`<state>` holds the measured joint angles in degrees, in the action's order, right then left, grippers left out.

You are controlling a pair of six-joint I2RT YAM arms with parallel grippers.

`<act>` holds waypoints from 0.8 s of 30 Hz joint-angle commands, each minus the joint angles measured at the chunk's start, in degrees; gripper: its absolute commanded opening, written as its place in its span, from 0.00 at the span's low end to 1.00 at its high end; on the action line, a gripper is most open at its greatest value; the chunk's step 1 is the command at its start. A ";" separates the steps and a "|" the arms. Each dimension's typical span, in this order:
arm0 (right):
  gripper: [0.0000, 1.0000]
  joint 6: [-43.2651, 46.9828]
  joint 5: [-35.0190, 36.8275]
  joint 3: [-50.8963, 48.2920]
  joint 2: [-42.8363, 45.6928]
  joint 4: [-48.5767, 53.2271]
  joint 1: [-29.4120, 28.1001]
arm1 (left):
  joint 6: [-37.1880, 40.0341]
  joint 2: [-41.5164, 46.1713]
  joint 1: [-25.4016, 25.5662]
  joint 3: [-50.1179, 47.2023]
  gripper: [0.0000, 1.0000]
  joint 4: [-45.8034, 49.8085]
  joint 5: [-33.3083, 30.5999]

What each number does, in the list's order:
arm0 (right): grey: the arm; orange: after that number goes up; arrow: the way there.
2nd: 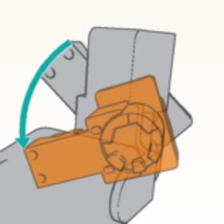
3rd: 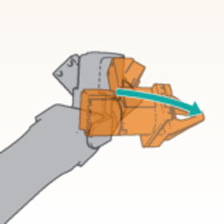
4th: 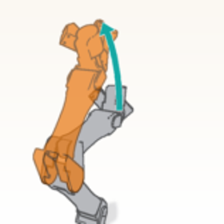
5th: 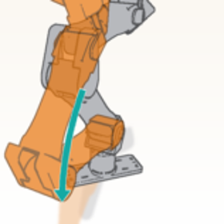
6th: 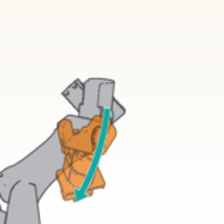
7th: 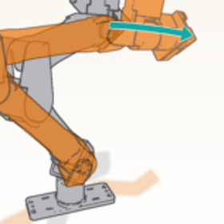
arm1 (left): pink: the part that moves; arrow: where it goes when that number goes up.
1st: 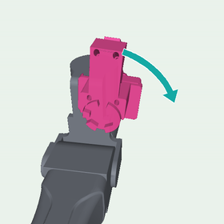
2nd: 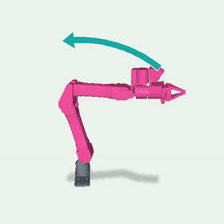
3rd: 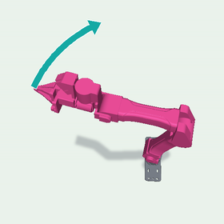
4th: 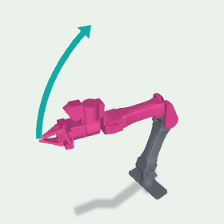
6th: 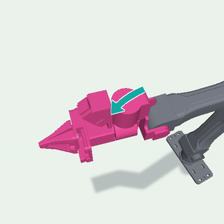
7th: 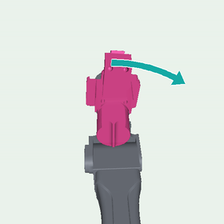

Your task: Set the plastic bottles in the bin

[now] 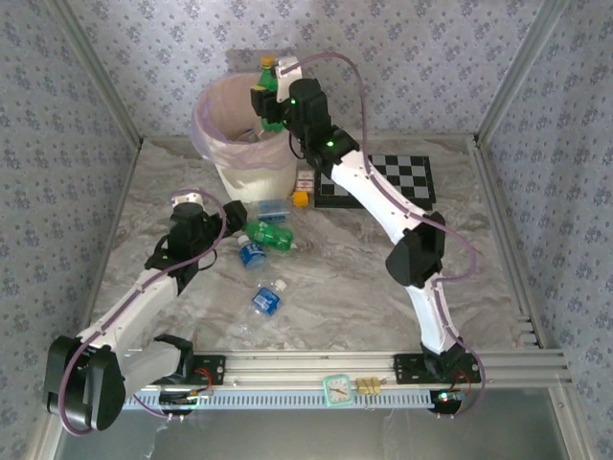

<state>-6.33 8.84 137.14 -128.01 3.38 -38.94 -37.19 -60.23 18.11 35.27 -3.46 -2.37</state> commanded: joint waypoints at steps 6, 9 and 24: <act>0.52 -0.06 -4.76 8.91 -8.27 -2.21 0.35 | -0.63 -0.95 -0.09 -0.04 1.00 -0.78 1.57; 0.53 -0.47 -5.19 8.93 -9.96 -2.15 0.19 | -0.59 -1.38 -0.05 0.24 1.00 -0.84 1.89; 0.84 2.39 -5.75 9.40 -12.61 -1.80 -0.65 | -0.66 -2.08 -0.09 0.25 1.00 -0.93 2.04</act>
<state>-5.23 3.60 143.96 -139.74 2.15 -39.13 -37.19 -61.95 18.11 35.27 -3.46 -0.89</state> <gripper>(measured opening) 0.804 0.997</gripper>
